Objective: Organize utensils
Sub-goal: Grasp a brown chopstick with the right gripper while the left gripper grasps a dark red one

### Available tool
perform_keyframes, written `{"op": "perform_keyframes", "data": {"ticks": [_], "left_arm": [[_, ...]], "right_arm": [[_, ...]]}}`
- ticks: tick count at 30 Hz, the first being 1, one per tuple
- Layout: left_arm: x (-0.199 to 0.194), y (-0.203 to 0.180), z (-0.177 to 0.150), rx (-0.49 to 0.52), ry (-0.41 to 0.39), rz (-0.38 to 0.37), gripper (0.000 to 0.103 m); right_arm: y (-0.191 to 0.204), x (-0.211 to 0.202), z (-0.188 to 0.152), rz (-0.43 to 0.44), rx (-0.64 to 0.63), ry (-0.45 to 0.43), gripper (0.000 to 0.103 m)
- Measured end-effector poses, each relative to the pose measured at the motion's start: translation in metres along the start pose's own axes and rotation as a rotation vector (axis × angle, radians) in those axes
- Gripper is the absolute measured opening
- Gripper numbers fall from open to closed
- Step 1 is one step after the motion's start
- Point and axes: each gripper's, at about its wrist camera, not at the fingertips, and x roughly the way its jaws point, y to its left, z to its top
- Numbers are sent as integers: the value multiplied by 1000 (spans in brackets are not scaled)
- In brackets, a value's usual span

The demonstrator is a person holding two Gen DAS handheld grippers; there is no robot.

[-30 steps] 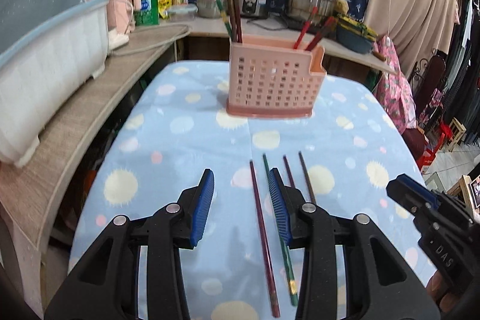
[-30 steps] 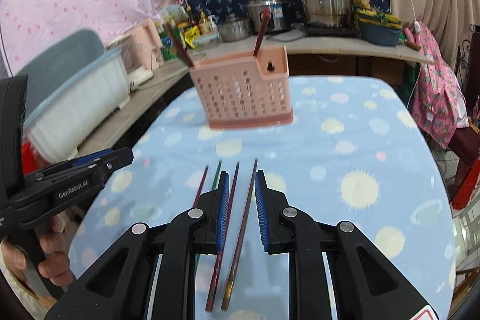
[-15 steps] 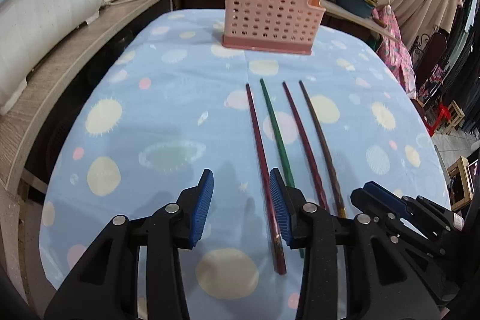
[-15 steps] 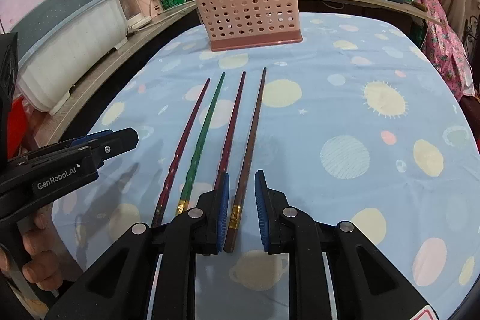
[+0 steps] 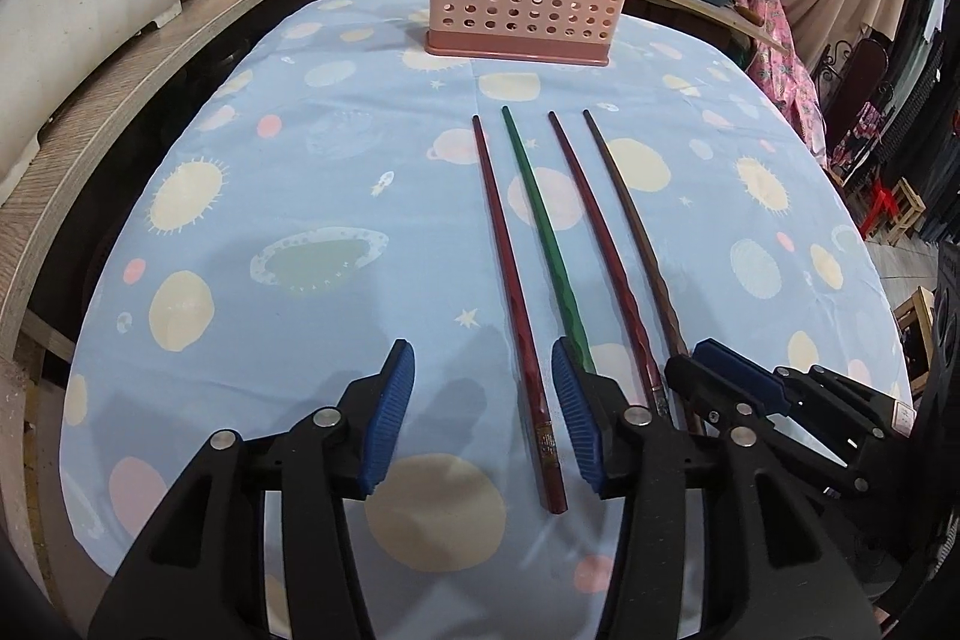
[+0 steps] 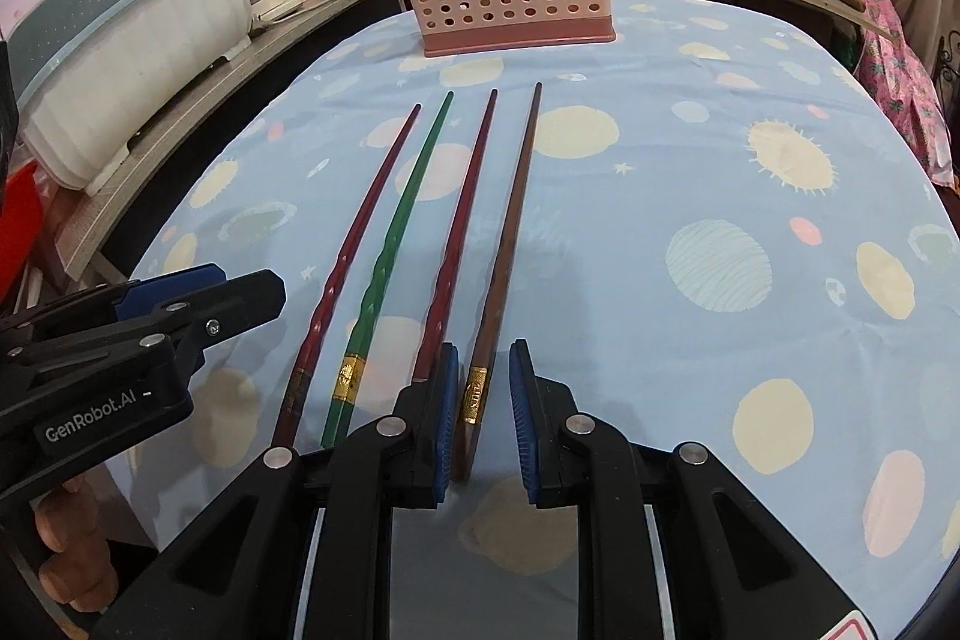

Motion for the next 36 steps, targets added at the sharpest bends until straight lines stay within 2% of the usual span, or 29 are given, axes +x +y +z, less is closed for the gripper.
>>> {"op": "perform_keyframes", "data": {"ticks": [2, 7, 19, 29, 30, 36], "left_arm": [[1, -1, -2, 0, 6, -3, 50], [2, -3, -8, 8, 22, -12, 51], [12, -12, -27, 49, 57, -18, 51], [15, -18, -30, 80, 35, 33, 50], [15, -18, -30, 80, 33, 37, 49], [13, -12, -29, 64, 30, 40, 27]], "right_arm": [[2, 0, -1, -16, -18, -5, 17], [3, -2, -6, -63, -49, -25, 8], [-10, -9, -12, -79, -13, -35, 7], [-13, -11, -16, -61, -1, -41, 7], [-14, -11, -16, -60, 0, -42, 7], [-14, -11, -16, -61, 0, -42, 7]]}}
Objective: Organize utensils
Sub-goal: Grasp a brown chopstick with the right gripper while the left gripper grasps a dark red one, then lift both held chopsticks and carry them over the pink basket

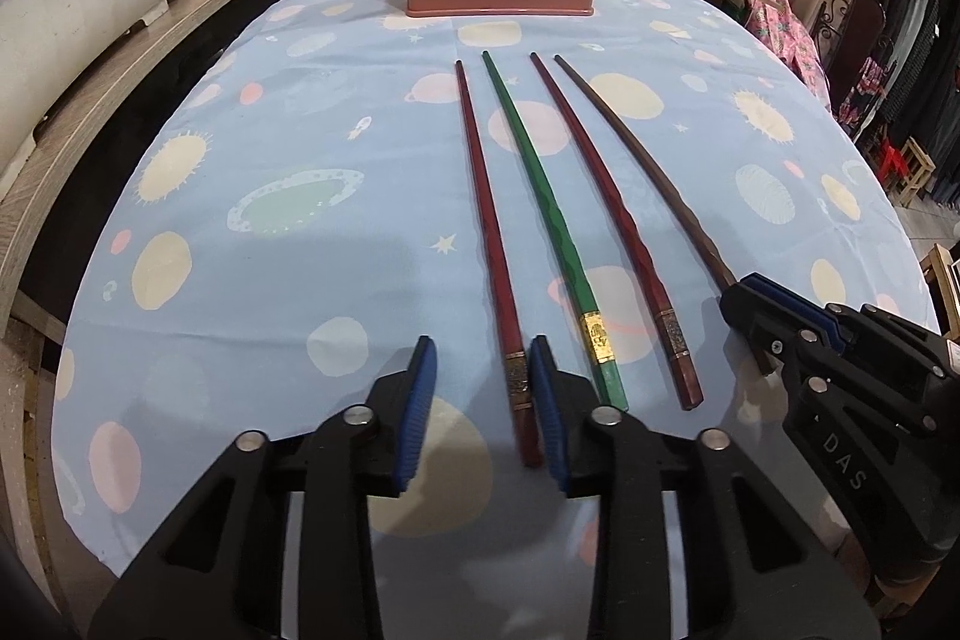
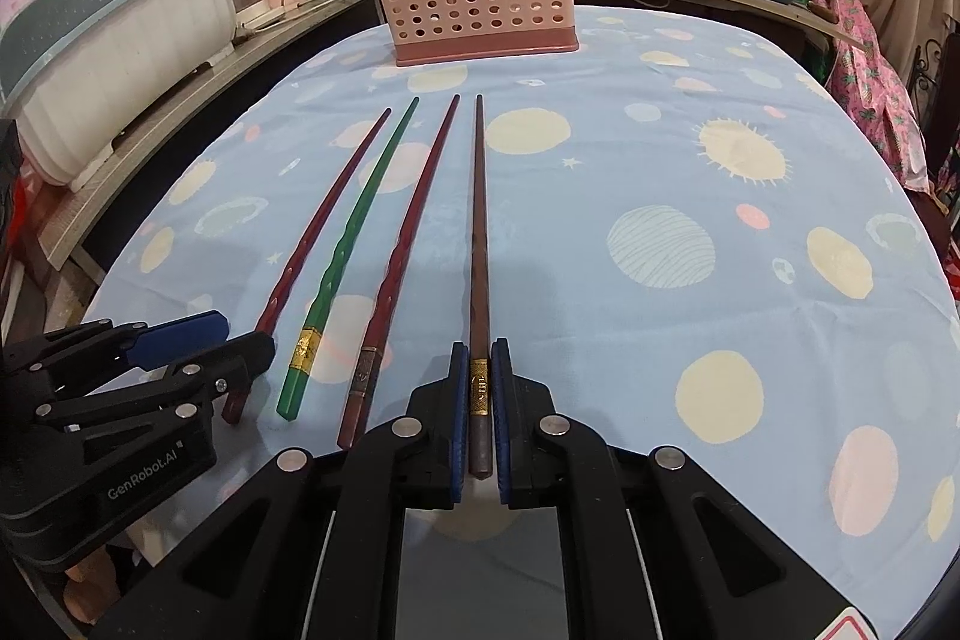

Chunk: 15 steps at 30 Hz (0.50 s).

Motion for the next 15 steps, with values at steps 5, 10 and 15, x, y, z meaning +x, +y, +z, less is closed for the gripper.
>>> {"op": "perform_keyframes", "data": {"ticks": [5, 10, 15], "left_arm": [[0, 4, 1, -10, 3, -9, 7], [1, 8, 2, -22, 13, -32, 7], [0, 10, 4, -32, 21, -42, 7]], "right_arm": [[0, 0, 0, 0, 0, 1, 7], [0, 0, 0, -1, -1, 2, 7], [0, 0, 0, 2, 4, 6, 7]]}}
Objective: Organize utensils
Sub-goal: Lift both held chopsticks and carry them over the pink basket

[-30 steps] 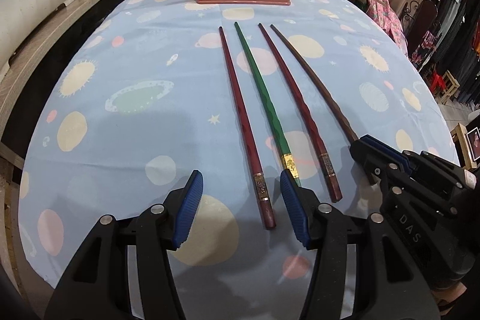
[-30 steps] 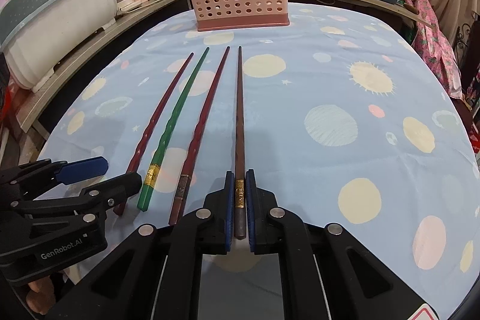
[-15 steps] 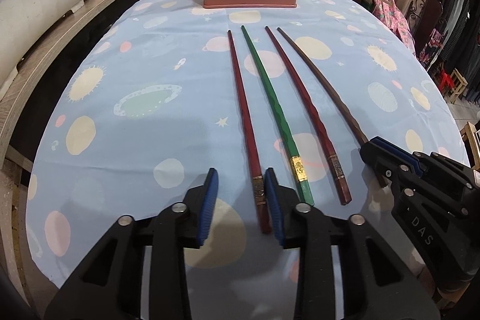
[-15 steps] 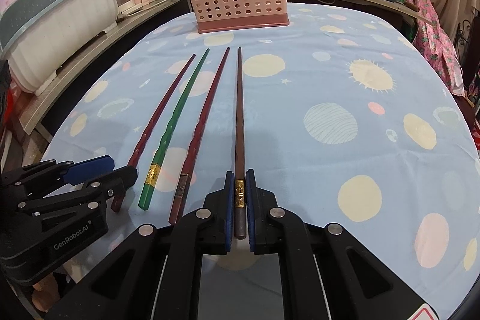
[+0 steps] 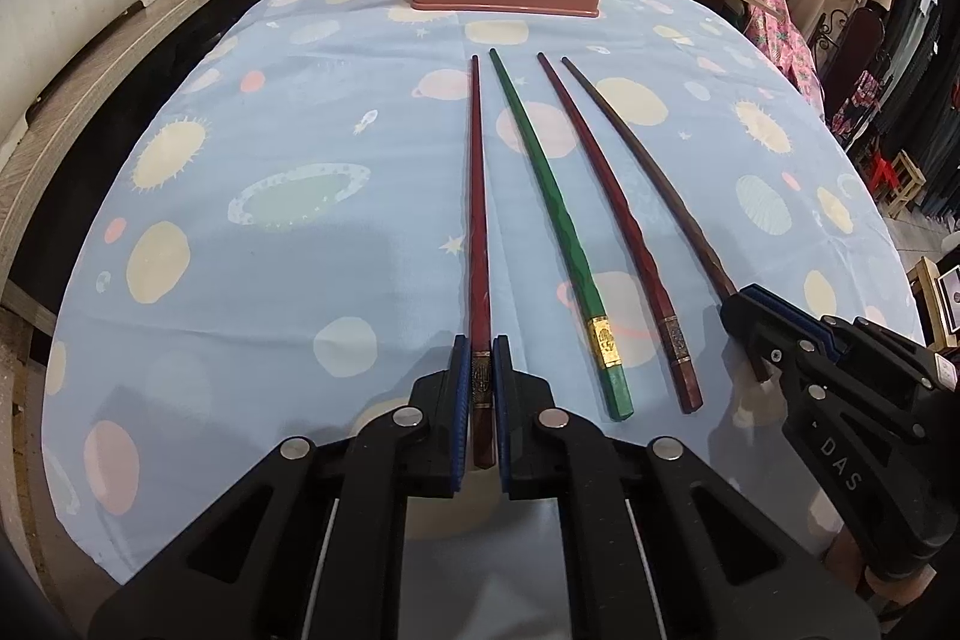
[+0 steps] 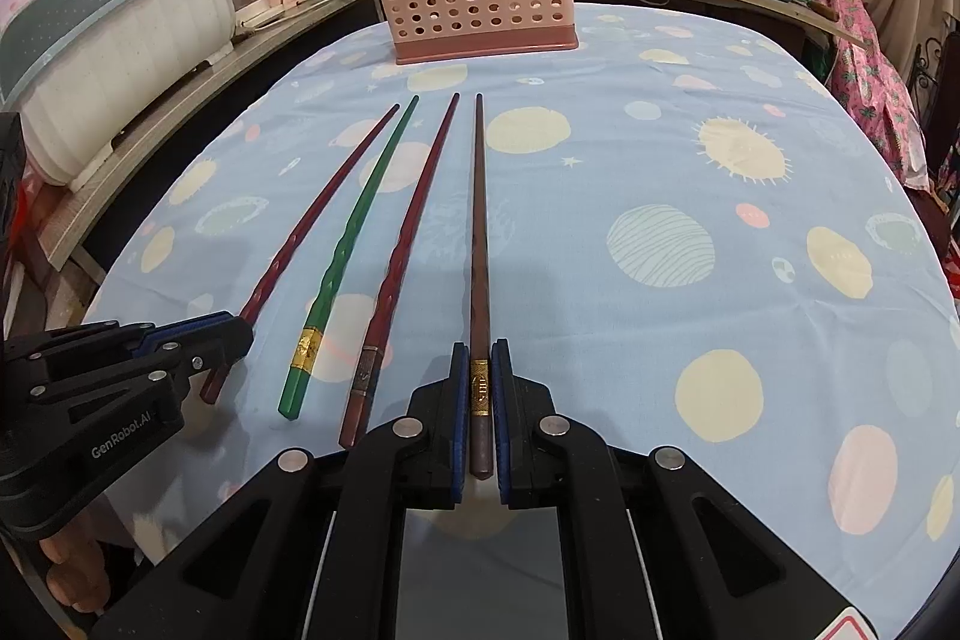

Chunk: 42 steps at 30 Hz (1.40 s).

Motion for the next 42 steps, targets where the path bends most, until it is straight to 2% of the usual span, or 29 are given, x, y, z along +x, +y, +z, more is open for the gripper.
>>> {"op": "perform_keyframes", "data": {"ticks": [12, 24, 33, 42], "left_arm": [[-13, 3, 12, -15, -32, -14, 7], [-45, 14, 47, -55, -129, -15, 7], [-74, 23, 87, -91, -216, -29, 7], [-101, 23, 152, -84, -310, -22, 7]], "right_arm": [[-5, -13, 11, 6, 29, -17, 7], [-18, -44, 45, 43, 84, -109, 7], [-27, -72, 86, 78, 126, -200, 7], [-33, -104, 156, 85, 125, -340, 7]]}}
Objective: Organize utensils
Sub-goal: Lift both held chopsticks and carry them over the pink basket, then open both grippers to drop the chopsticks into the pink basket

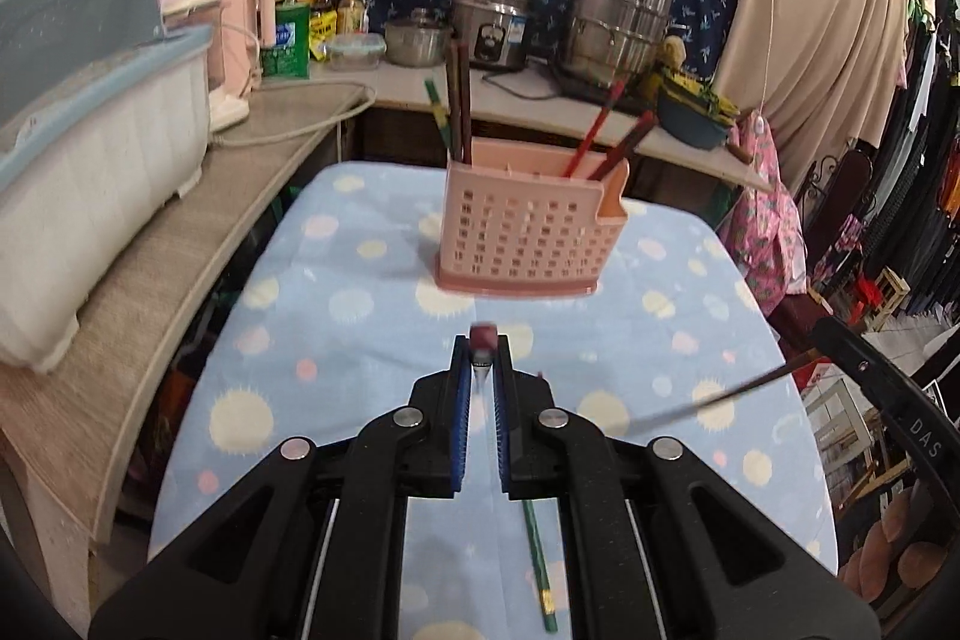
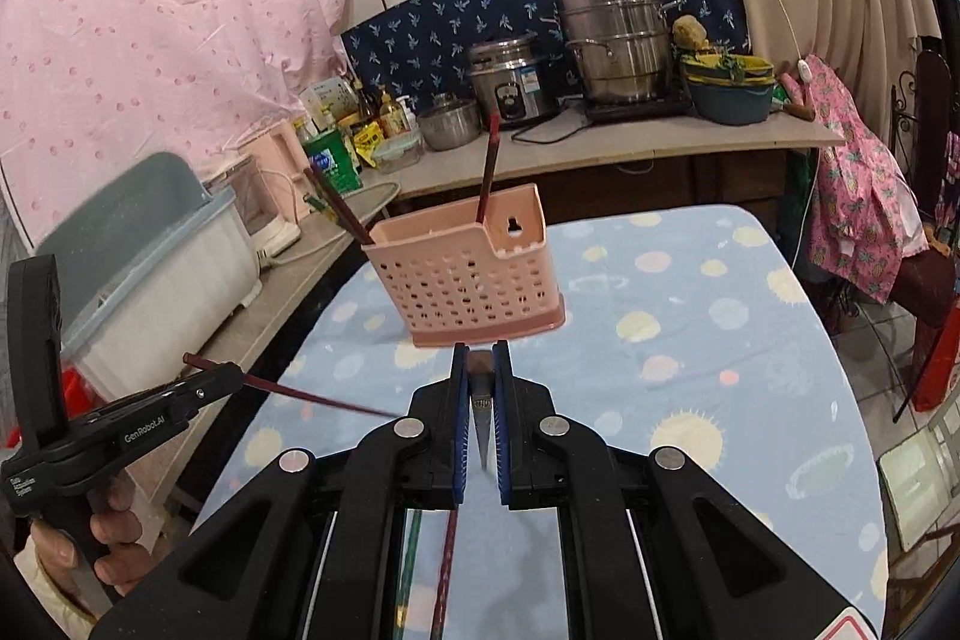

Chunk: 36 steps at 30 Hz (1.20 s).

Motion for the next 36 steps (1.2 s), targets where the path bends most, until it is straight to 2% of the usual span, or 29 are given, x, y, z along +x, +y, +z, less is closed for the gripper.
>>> {"op": "perform_keyframes", "data": {"ticks": [12, 18, 23, 26, 29, 36], "left_arm": [[-5, -13, 107, -20, -134, -34, 7], [-3, -21, 164, -9, -236, -18, 7], [13, -23, 199, -12, -278, -6, 7], [29, -19, 211, -19, -285, -1, 7], [48, -16, 216, -24, -266, 5, 7], [85, -9, 199, -23, -199, 18, 7]], "right_arm": [[23, 8, 98, 49, 2, -178, 7], [39, 30, 151, 71, -2, -249, 7], [45, 52, 193, 84, -5, -291, 7], [47, 69, 211, 71, -6, -302, 7], [45, 90, 215, 49, -12, -283, 7], [31, 144, 192, 25, -9, -174, 7]]}}
